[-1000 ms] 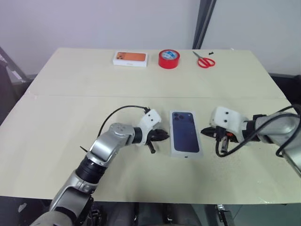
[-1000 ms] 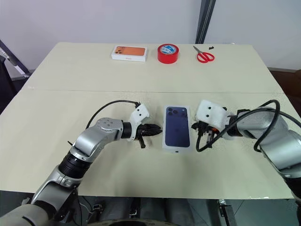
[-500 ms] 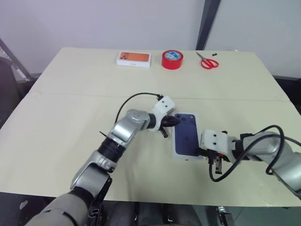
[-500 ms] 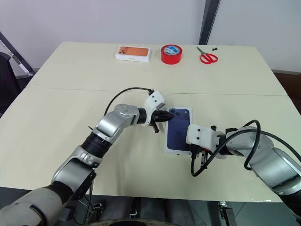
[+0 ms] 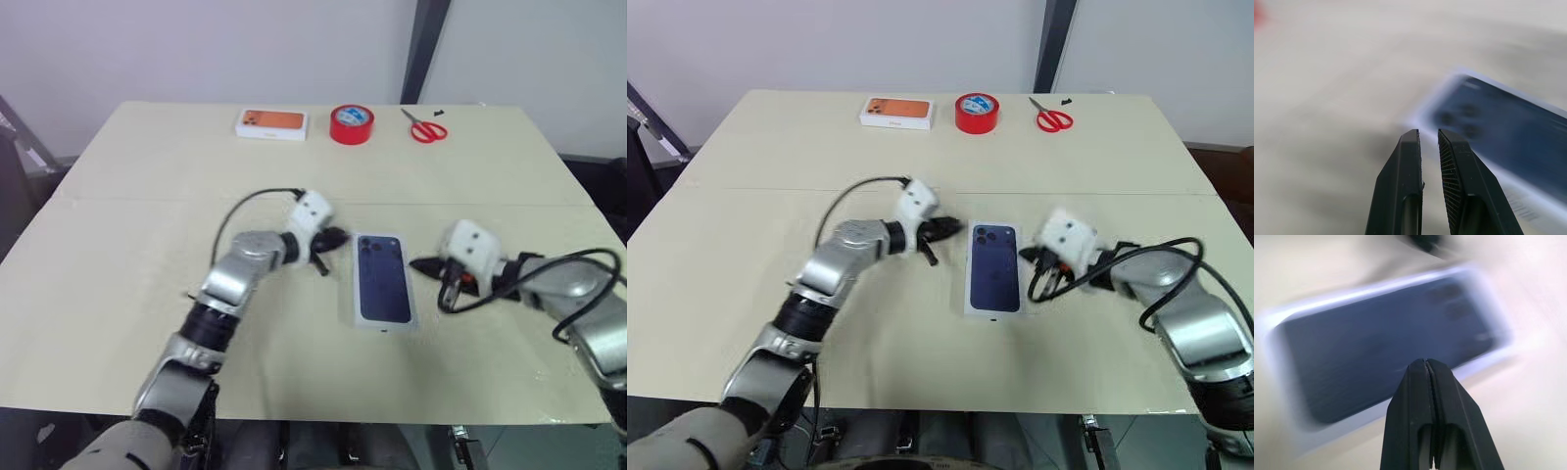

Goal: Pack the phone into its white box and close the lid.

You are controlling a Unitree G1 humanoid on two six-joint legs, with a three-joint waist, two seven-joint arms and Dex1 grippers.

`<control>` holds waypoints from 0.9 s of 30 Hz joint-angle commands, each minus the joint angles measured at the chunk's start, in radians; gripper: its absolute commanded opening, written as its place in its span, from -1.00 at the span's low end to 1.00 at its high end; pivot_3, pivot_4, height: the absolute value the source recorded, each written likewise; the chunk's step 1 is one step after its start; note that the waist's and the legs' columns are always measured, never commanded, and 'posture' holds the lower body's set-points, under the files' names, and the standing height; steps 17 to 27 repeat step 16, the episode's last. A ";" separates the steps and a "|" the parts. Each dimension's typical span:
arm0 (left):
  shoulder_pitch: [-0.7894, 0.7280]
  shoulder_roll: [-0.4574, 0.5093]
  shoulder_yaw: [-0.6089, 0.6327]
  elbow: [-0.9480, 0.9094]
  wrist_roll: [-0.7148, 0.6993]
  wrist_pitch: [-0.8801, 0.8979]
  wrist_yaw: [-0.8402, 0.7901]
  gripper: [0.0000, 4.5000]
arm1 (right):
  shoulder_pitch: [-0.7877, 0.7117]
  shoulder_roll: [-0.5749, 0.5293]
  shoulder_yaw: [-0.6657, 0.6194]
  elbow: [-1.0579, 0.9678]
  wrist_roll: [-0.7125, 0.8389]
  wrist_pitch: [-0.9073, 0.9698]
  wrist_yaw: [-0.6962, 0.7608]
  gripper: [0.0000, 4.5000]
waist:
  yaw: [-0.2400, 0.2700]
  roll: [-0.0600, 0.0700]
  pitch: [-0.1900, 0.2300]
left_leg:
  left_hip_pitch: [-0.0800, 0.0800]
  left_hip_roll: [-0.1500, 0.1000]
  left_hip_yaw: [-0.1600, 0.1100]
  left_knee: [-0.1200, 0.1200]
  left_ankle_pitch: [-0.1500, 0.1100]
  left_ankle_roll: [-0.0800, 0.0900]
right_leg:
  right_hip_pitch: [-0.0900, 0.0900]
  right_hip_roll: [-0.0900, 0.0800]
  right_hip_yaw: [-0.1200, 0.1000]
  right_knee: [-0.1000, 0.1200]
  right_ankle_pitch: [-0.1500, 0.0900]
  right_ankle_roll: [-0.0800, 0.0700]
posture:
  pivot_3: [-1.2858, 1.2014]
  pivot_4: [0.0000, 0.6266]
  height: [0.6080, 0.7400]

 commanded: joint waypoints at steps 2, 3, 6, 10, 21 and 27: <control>0.169 0.152 0.159 -0.232 -0.033 0.045 0.015 -0.71 | -0.051 0.027 -0.124 0.238 0.032 -0.095 0.002 -0.98 | 0.007 0.001 0.000 | 0.000 0.000 0.000 -0.001 0.000 0.000 | 0.000 0.000 -0.001 0.000 0.000 0.000 | 0.03 -0.52 0.84; 0.198 0.173 0.169 -0.253 -0.033 0.045 0.018 -0.71 | -0.061 0.027 -0.129 0.283 0.029 -0.118 0.010 -0.98 | 0.011 0.001 0.000 | 0.000 0.000 0.000 -0.001 0.000 0.000 | 0.000 -0.001 -0.001 0.000 0.000 0.000 | 0.03 -0.52 0.84; 0.330 0.230 0.259 -0.297 -0.043 0.047 0.034 -0.71 | -0.076 0.028 -0.141 0.394 0.047 -0.157 0.055 -0.98 | 0.021 0.001 0.000 | 0.000 -0.001 0.000 0.000 0.000 0.000 | 0.001 -0.002 -0.001 -0.002 0.000 0.000 | 0.03 -0.52 0.84; 0.414 0.212 0.352 -0.347 -0.105 0.060 0.072 -0.71 | -0.073 0.018 -0.139 0.425 0.071 -0.171 0.115 -0.98 | 0.028 0.001 0.000 | -0.001 -0.001 0.000 -0.001 -0.001 0.001 | 0.000 -0.003 -0.001 -0.002 0.000 0.000 | 0.03 -0.52 0.84; 0.463 0.199 0.354 -0.359 -0.112 0.050 0.118 -0.71 | -0.081 0.019 -0.129 0.413 0.104 -0.148 0.161 -0.98 | 0.027 0.001 0.000 | -0.001 -0.001 0.000 -0.001 -0.001 0.001 | 0.001 -0.003 -0.001 -0.002 0.000 0.000 | 0.03 -0.52 0.84; 0.463 0.199 0.354 -0.359 -0.112 0.050 0.118 -0.71 | -0.081 0.019 -0.129 0.413 0.104 -0.148 0.161 -0.98 | 0.027 0.001 0.000 | -0.001 -0.001 0.000 -0.001 -0.001 0.001 | 0.001 -0.003 -0.001 -0.002 0.000 0.000 | 0.03 -0.52 0.84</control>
